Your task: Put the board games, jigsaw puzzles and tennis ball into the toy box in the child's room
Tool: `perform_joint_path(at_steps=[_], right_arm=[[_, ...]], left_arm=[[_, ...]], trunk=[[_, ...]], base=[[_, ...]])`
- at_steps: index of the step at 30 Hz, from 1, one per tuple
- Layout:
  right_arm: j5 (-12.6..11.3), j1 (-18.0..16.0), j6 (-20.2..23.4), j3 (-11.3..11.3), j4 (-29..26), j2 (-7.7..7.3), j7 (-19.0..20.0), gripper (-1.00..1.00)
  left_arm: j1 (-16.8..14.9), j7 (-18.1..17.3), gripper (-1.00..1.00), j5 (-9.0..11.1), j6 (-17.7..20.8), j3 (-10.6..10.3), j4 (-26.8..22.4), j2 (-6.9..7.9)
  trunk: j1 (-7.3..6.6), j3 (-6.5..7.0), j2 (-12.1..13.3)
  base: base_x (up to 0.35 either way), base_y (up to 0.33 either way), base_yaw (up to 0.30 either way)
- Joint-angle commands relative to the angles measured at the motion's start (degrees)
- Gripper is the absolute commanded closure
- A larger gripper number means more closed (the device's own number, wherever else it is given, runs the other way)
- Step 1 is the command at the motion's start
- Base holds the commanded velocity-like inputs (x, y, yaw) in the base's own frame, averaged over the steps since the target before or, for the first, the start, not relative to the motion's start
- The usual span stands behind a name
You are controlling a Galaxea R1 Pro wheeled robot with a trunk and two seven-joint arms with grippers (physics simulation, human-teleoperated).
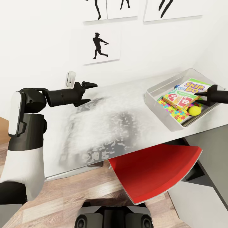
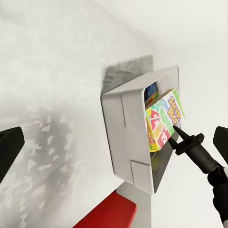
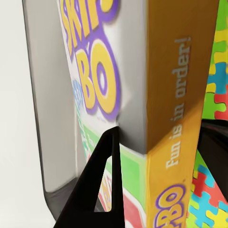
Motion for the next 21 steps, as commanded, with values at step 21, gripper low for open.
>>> perform_joint_path(at_steps=[21], right_arm=[[0.6,0.3,0.2,-0.2,-0.3,0.12,0.9,1.00]], left_arm=[[-0.1,0.5,-1.00,0.5,0.0,0.0,0.0,0.02]], trunk=[[0.03,-0.08,-0.1]], base=[[0.001,0.000,0.000]])
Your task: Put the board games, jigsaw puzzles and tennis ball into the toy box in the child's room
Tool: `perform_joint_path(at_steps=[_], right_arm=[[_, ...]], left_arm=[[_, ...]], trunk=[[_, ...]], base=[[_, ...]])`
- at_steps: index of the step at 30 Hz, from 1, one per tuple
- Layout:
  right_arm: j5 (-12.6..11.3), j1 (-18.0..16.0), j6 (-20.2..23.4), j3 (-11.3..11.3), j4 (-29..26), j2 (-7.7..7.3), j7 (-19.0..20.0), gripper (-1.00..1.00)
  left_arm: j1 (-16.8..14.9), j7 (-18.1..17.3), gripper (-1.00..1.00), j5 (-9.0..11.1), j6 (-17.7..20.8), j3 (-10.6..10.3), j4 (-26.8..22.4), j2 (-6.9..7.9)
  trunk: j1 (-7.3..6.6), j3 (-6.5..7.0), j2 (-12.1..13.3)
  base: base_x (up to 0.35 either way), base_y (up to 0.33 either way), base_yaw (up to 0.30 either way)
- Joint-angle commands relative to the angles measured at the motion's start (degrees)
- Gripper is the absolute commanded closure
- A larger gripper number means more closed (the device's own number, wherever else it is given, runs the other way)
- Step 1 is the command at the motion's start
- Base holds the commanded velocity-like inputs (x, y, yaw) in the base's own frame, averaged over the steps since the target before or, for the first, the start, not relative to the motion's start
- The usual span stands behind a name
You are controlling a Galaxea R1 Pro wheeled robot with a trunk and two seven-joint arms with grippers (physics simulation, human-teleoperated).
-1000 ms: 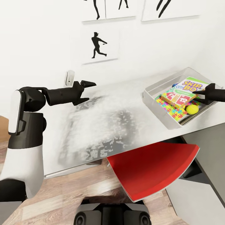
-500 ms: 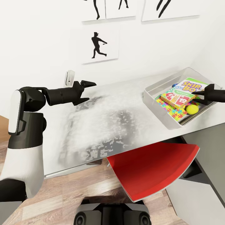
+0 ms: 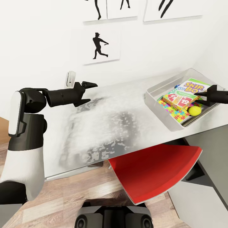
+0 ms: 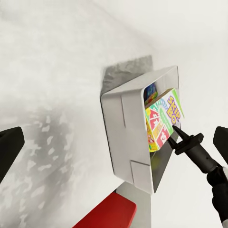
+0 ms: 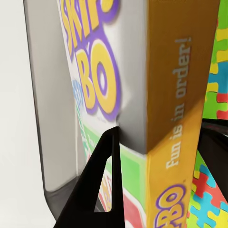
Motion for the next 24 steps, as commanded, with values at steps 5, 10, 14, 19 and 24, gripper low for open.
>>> perform_joint_path(at_steps=[5,10,14,19,24], right_arm=[[0.5,-0.1,0.2,-0.2,0.0,-0.06,0.5,1.00],[0.5,-0.1,0.2,-0.2,0.0,-0.09,0.5,1.00],[0.5,-0.1,0.2,-0.2,0.0,-0.13,0.5,1.00],[0.5,-0.1,0.2,-0.2,0.0,-0.12,0.5,1.00],[0.5,-0.1,0.2,-0.2,0.0,-0.17,0.5,1.00]], left_arm=[[-0.1,0.5,-1.00,0.5,0.0,0.0,0.0,0.03],[-0.1,0.5,-1.00,0.5,0.0,-0.1,0.0,0.01],[-0.1,0.4,-1.00,0.5,0.0,-0.4,0.0,0.02],[-0.2,0.5,-1.00,0.5,0.0,-0.7,0.0,0.02],[-0.5,0.5,-1.00,0.5,0.0,-0.8,0.0,0.03]], trunk=[[0.04,-0.08,-0.1],[0.04,-0.08,-0.1],[0.04,-0.08,-0.1],[0.04,-0.08,-0.1],[0.04,-0.08,-0.1]], base=[[0.082,0.000,0.000],[0.183,0.000,0.000],[0.094,0.000,0.000],[0.041,0.000,0.000],[0.015,0.000,0.000]])
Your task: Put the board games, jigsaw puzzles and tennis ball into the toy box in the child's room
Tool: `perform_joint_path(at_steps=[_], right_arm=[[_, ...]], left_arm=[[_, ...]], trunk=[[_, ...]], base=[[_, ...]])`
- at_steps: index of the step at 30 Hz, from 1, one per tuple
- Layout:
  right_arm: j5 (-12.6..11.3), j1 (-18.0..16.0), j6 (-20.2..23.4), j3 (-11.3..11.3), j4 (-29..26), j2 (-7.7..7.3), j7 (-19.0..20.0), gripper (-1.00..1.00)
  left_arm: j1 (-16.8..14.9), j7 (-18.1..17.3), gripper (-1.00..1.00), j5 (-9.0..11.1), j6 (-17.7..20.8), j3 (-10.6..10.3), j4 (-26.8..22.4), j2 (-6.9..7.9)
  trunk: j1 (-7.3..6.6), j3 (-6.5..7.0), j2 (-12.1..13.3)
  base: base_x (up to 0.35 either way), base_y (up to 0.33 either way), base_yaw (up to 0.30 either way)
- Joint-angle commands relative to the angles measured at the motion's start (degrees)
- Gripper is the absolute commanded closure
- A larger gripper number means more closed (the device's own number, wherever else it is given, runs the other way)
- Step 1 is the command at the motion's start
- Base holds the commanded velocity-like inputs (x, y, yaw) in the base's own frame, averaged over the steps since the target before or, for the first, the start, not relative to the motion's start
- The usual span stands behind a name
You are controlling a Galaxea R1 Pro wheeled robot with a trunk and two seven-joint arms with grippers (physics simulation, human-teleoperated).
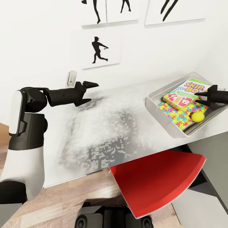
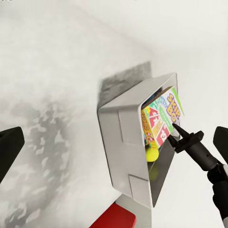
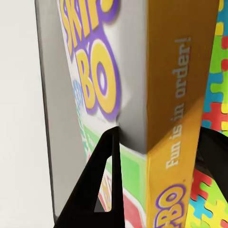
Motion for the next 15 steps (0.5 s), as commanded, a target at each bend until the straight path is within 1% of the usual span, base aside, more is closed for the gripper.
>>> perform_joint_path(at_steps=[1,15], right_arm=[[0.5,-0.1,0.2,-0.2,0.0,-0.02,0.4,1.00],[0.4,2.2,0.2,-0.3,0.0,-0.02,0.4,1.00]], left_arm=[[-0.1,0.6,-1.00,0.5,0.0,0.0,0.0,0.03],[-0.3,0.6,-1.00,0.5,-0.1,-0.2,0.0,-0.04]], trunk=[[0.03,-0.08,-0.1],[0.03,-0.08,-0.1]], base=[[0.008,0.000,0.000],[0.002,0.000,0.000]])
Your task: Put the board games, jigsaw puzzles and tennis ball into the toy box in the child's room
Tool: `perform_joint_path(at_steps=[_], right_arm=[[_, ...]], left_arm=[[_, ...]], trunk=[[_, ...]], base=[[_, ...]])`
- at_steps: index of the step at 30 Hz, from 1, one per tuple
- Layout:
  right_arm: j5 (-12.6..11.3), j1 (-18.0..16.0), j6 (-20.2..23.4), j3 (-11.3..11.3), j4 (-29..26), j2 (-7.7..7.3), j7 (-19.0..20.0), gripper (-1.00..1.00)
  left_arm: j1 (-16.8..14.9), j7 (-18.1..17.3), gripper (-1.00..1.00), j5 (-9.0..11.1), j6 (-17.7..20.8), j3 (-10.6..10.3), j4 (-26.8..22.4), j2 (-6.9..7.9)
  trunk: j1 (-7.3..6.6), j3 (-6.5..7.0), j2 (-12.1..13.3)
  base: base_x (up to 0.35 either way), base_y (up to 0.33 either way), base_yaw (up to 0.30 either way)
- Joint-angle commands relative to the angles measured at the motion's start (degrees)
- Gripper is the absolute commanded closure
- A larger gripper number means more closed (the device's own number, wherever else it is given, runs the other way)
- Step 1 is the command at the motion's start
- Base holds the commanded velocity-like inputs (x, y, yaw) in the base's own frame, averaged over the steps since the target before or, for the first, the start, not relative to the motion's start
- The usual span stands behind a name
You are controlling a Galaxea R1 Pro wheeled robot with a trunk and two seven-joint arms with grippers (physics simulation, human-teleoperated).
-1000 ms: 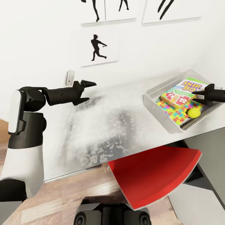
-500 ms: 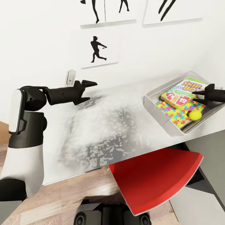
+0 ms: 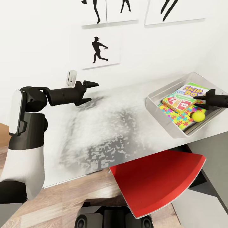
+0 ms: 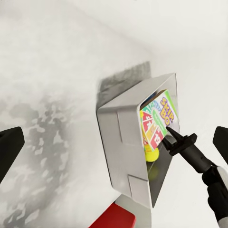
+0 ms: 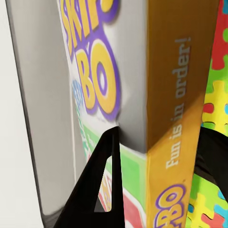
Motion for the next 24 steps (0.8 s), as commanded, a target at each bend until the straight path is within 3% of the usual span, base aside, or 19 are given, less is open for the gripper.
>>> perform_joint_path(at_steps=[1,11,12,24], right_arm=[[1.1,0.0,0.2,0.1,0.1,0.00,0.4,1.00],[0.9,0.7,0.2,0.1,0.0,-0.03,0.5,1.00],[0.9,0.8,0.2,0.1,0.0,-0.03,0.5,-1.00],[0.7,1.1,0.2,0.0,-0.2,-0.03,0.5,-1.00]], left_arm=[[-0.1,0.6,-1.00,0.5,0.0,0.0,0.0,0.02],[-0.1,0.6,-1.00,0.5,0.0,-0.1,0.0,0.01],[-0.1,0.6,-1.00,0.5,0.0,-0.1,0.0,0.01],[-0.2,0.6,-1.00,0.5,0.0,-0.2,0.0,0.01]], trunk=[[0.03,-0.08,-0.1],[0.03,-0.08,-0.1],[0.03,-0.08,-0.1],[0.03,-0.08,-0.1]], base=[[0.000,0.000,0.000],[0.000,0.000,0.000],[0.000,0.000,0.000],[0.000,0.000,0.000]])
